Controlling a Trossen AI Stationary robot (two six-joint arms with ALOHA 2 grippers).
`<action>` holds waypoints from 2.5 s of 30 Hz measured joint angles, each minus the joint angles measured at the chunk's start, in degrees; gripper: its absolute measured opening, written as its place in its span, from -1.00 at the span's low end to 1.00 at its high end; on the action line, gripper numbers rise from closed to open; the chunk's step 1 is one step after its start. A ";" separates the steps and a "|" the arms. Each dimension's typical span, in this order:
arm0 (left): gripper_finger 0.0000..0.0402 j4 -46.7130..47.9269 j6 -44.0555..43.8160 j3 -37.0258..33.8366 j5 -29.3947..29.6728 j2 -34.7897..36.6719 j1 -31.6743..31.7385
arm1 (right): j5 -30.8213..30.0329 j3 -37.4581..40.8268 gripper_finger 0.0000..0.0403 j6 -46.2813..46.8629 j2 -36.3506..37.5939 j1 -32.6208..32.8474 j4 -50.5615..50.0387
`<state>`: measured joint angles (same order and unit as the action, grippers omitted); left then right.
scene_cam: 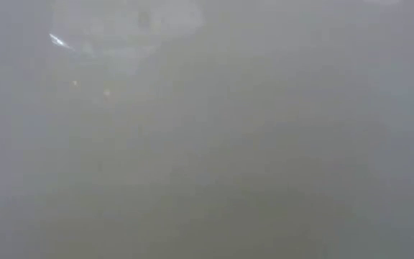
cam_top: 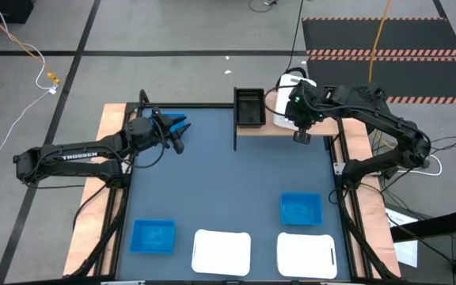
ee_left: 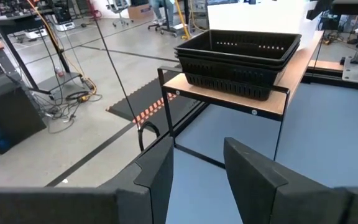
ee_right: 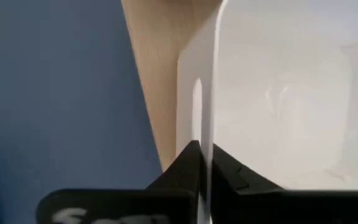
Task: Stack baskets on shelf by color
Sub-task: Put the top white bin into the shelf, then stack the right white bin on top of the white bin into the shelf
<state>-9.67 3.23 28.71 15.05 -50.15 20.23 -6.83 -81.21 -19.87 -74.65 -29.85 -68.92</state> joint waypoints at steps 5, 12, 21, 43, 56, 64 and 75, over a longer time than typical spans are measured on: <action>-0.28 0.02 0.00 0.00 0.00 0.00 0.00 | 5.44 0.00 -0.94 -0.24 -0.06 -0.04 1.82; -0.28 0.40 -0.03 0.00 0.00 0.00 0.00 | 8.37 0.00 -0.96 -6.03 -0.07 0.40 3.86; -0.28 0.52 -0.11 0.00 0.02 0.00 0.00 | 8.32 2.30 -0.98 -12.12 -0.04 0.31 6.35; -0.28 1.32 -0.07 0.00 0.02 0.00 -0.02 | 5.33 4.35 -0.53 -9.50 7.01 0.50 13.46; -0.28 0.53 5.65 0.00 -0.46 0.00 0.00 | 18.66 11.20 -0.50 2.25 16.81 15.10 20.52; -0.28 0.21 9.87 0.00 -0.52 0.00 0.00 | 10.87 23.89 -0.50 8.66 14.23 34.58 29.40; -0.28 -1.31 13.84 0.00 -0.58 0.00 0.00 | 9.49 19.78 -0.50 6.40 5.99 50.30 31.56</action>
<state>-10.98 17.07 28.71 14.46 -50.15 20.23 2.66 -61.43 -13.47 -68.66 20.45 -37.36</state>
